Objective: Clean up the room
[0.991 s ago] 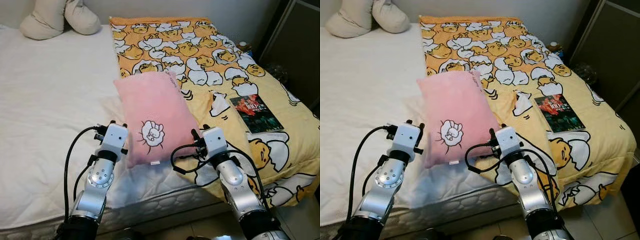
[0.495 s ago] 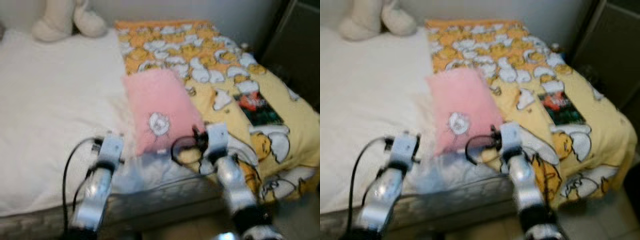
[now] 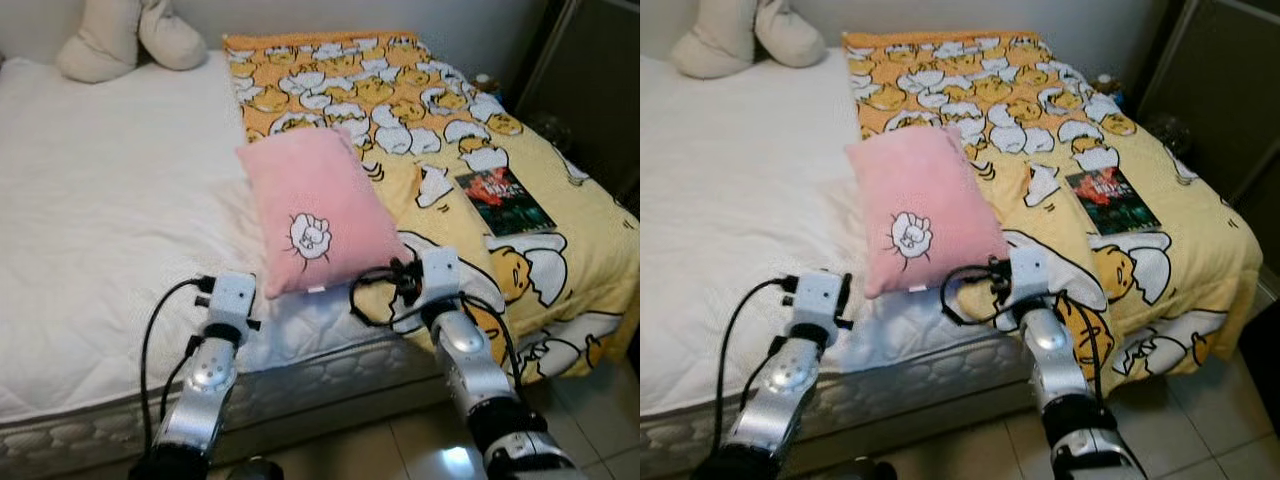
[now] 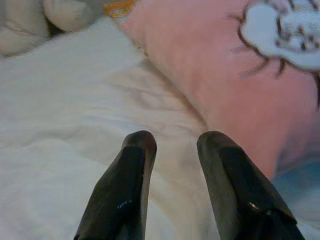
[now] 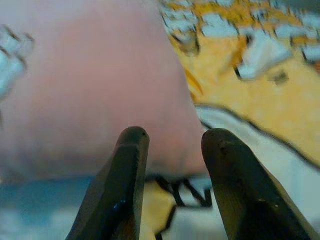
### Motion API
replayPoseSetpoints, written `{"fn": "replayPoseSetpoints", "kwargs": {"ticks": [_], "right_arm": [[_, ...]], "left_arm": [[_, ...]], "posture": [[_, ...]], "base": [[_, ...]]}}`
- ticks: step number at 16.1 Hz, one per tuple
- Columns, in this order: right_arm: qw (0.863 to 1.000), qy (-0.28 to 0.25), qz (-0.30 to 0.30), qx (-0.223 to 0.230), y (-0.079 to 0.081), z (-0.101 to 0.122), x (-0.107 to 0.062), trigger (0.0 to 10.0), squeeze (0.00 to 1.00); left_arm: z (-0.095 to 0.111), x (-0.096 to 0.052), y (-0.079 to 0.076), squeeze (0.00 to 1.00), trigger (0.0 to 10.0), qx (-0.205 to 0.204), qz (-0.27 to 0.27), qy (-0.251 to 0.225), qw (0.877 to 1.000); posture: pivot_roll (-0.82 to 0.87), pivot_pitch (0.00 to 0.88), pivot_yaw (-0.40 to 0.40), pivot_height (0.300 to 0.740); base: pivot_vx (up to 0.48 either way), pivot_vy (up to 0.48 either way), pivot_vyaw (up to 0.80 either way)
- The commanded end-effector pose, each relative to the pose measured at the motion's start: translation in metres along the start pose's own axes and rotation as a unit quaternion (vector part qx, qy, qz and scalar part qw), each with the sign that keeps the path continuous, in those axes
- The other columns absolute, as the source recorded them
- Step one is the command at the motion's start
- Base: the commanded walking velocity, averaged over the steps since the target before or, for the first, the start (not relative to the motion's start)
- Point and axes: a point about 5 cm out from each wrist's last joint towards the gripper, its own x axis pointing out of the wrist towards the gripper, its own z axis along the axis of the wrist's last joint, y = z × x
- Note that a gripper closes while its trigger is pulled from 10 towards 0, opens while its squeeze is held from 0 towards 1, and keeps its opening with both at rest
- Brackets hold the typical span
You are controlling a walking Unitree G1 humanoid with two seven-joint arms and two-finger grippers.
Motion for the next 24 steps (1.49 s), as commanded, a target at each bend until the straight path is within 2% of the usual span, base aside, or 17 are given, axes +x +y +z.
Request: {"fn": "replayPoseSetpoints", "kwargs": {"ticks": [1, 4, 5, 7, 9, 11, 12, 14, 15, 20, 24], "right_arm": [[0.998, 0.021, -0.023, 0.056, -0.006, -0.005, 0.001, 10.0, 0.00], [0.992, 0.077, -0.036, 0.098, -0.008, -0.026, -0.003, 10.0, 0.00], [0.981, 0.137, -0.047, 0.127, -0.007, -0.043, -0.007, 10.0, 0.00], [0.976, 0.168, -0.045, 0.129, -0.005, -0.051, -0.009, 10.0, 0.00], [0.966, 0.214, -0.033, 0.138, 0.002, -0.063, -0.013, 10.0, 0.00], [0.954, 0.261, -0.026, 0.143, 0.009, -0.075, -0.020, 10.0, 0.00], [0.948, 0.287, -0.021, 0.138, 0.013, -0.083, -0.024, 10.0, 0.00], [0.930, 0.332, -0.038, 0.151, 0.015, -0.098, -0.036, 10.0, 0.00], [0.924, 0.347, -0.041, 0.157, 0.016, -0.102, -0.040, 10.0, 0.00], [0.925, 0.355, -0.024, 0.132, 0.014, -0.098, -0.037, 10.0, 0.00], [0.922, 0.373, -0.035, 0.092, 0.006, -0.107, -0.046, 10.0, 0.00]], "left_arm": [[-0.007, 0.003, -0.002, 0.00, 10.0, -0.014, -0.003, 0.027, 1.000], [-0.025, 0.008, -0.010, 0.00, 10.0, -0.034, -0.032, 0.098, 0.994], [-0.044, 0.006, -0.020, 0.00, 10.0, -0.052, -0.063, 0.173, 0.981], [-0.053, 0.004, -0.026, 0.00, 10.0, -0.056, -0.077, 0.205, 0.974], [-0.067, -0.005, -0.040, 0.00, 10.0, -0.040, -0.129, 0.254, 0.958], [-0.080, -0.015, -0.048, 0.00, 10.0, -0.078, -0.146, 0.313, 0.935], [-0.093, -0.029, -0.054, 0.00, 10.0, -0.122, -0.149, 0.369, 0.909], [-0.115, -0.053, -0.056, 0.00, 10.0, -0.103, -0.151, 0.435, 0.882], [-0.119, -0.059, -0.057, 0.00, 10.0, -0.099, -0.157, 0.447, 0.875], [-0.123, -0.063, -0.054, 0.00, 10.0, -0.112, -0.141, 0.455, 0.872], [-0.126, -0.064, -0.048, 0.00, 10.0, -0.115, -0.126, 0.457, 0.873]], "posture": [[-0.03, 0.000, 0.000, 0.740], [-0.04, 0.000, 0.000, 0.740], [-0.04, 0.000, 0.000, 0.740], [-0.04, 0.000, 0.010, 0.740], [-0.03, 0.000, 0.011, 0.740], [-0.04, 0.000, 0.013, 0.740], [-0.04, 0.000, 0.010, 0.740], [-0.04, 0.000, 0.007, 0.740], [-0.05, 0.000, 0.005, 0.740], [-0.06, 0.000, -0.006, 0.740], [-0.05, 0.000, -0.002, 0.740]], "base": [[0.000, 0.000, 0.00], [0.000, 0.000, 0.00], [0.000, 0.000, 0.00], [0.000, 0.000, 0.00], [0.000, 0.000, 0.00], [0.000, 0.000, 0.00], [0.000, 0.000, 0.00], [0.000, 0.000, 0.00], [0.000, 0.000, 0.00], [0.000, 0.000, 0.00], [0.000, 0.000, 0.00]]}}
